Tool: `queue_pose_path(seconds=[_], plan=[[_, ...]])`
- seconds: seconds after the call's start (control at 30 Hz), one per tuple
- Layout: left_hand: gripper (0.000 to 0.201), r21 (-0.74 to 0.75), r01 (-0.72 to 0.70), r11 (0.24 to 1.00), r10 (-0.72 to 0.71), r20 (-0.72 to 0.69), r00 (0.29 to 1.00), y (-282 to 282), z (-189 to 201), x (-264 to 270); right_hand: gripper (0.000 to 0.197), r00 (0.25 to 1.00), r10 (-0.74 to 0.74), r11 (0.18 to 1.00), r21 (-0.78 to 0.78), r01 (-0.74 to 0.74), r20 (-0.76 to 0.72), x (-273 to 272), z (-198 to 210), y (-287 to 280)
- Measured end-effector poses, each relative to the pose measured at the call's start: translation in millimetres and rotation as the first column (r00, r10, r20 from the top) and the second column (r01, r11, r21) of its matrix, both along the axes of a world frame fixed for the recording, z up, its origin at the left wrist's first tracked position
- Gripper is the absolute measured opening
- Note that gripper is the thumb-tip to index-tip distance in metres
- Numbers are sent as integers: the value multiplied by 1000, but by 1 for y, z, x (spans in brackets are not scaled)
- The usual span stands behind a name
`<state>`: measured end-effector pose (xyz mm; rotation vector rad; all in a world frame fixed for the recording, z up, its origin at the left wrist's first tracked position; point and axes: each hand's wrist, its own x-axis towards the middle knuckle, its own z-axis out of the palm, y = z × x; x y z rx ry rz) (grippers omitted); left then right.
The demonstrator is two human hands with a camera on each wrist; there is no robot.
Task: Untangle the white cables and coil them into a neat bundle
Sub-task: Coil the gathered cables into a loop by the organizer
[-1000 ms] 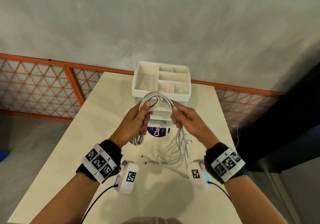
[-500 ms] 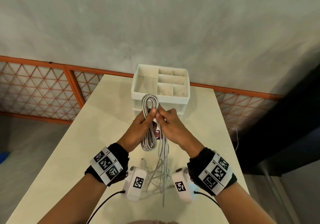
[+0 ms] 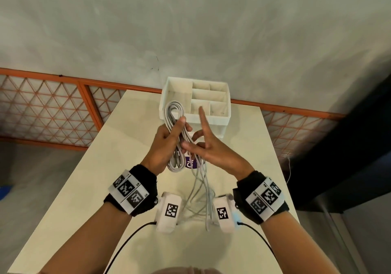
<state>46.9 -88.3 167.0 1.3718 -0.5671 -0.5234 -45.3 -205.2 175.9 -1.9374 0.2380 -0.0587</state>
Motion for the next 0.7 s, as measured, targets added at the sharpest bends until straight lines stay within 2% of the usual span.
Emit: queue_pose_path(seconds=[0.07, 0.1, 0.17, 0.23, 0.27, 0.33, 0.4, 0.47, 0.5, 0.57, 0.63, 0.7], plan=[[40, -49, -53, 997, 54, 20, 998, 1, 7, 9, 105, 998, 29, 997, 75, -25, -53, -3, -14, -13], [39, -65, -73, 995, 75, 31, 997, 1, 9, 13, 102, 995, 56, 993, 113, -46, -85, -5, -25, -18], [39, -106, -106, 989, 112, 50, 992, 4, 16, 20, 70, 980, 134, 988, 98, -121, -146, -10, -45, -26], [38, -167, -148, 975, 161, 63, 985, 7, 24, 29, 30, 963, 160, 985, -32, -171, -215, -18, -67, -35], [39, -199, -163, 966, 180, 69, 981, 9, 28, 34, 22, 961, 136, 984, -75, -159, -242, -23, -79, -38], [39, -241, -168, 956, 193, 81, 978, 11, 30, 39, 21, 962, 28, 990, -125, -64, -273, -31, -96, -43], [39, -232, -177, 956, 201, 88, 976, 9, 27, 38, 15, 959, -54, 980, -201, -3, -279, -33, -105, -47], [39, -211, -192, 959, 214, 87, 973, 7, 23, 35, 3, 941, -75, 972, -237, -5, -331, -33, -103, -49], [39, -199, -200, 959, 222, 93, 971, 5, 21, 34, 11, 922, -72, 961, -272, -38, -380, -31, -102, -50], [40, -171, -193, 966, 213, 107, 971, 2, 17, 31, 41, 902, -54, 941, -325, -98, -429, -27, -91, -52], [40, -157, -144, 977, 161, 105, 981, -2, 11, 24, 56, 956, 1, 978, -200, -63, -295, -17, -71, -48], [41, -130, -90, 987, 99, 67, 993, -8, 3, 15, 50, 989, 56, 995, -69, -66, -137, -6, -46, -37]])
